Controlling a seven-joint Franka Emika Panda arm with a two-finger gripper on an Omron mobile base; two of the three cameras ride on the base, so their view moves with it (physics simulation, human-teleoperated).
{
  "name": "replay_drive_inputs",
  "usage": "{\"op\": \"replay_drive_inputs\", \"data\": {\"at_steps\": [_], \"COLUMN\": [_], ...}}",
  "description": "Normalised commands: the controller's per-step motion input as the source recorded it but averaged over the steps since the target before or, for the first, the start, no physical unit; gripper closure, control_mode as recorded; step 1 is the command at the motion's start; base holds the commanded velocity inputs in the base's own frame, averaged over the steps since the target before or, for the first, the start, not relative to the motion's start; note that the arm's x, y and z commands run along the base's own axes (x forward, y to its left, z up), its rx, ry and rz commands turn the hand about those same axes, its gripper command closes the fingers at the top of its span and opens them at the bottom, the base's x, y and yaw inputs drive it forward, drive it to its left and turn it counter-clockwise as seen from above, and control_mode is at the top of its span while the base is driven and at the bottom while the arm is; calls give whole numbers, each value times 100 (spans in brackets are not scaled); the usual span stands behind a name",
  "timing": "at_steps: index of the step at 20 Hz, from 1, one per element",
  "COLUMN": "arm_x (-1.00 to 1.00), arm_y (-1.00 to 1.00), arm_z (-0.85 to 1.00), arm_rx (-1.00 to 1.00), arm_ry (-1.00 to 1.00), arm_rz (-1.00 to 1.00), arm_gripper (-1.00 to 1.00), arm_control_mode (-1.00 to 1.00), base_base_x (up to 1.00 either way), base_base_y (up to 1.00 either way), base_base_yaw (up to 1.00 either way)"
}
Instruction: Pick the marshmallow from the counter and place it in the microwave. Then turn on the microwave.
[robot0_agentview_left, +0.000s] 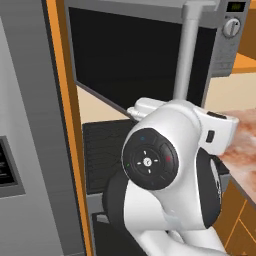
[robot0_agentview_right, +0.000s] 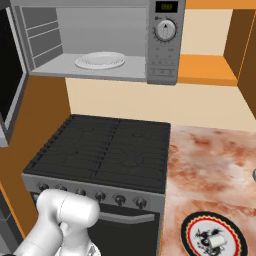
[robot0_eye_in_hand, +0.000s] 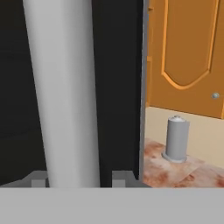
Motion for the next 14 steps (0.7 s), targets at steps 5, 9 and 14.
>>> {"op": "replay_drive_inputs", "data": {"at_steps": [5, 9, 14], "arm_x": [-26, -25, -26], "arm_y": [18, 16, 15], "arm_z": [-11, -10, -11], "arm_rx": [-3, -2, -2], "arm_ry": [0, 0, 0], "arm_rz": [0, 0, 0], "arm_gripper": [100, 100, 100], "arm_control_mode": [-100, -100, -100], "base_base_x": [0, 0, 0], "base_base_y": [0, 0, 0], "base_base_yaw": [0, 0, 0]}}
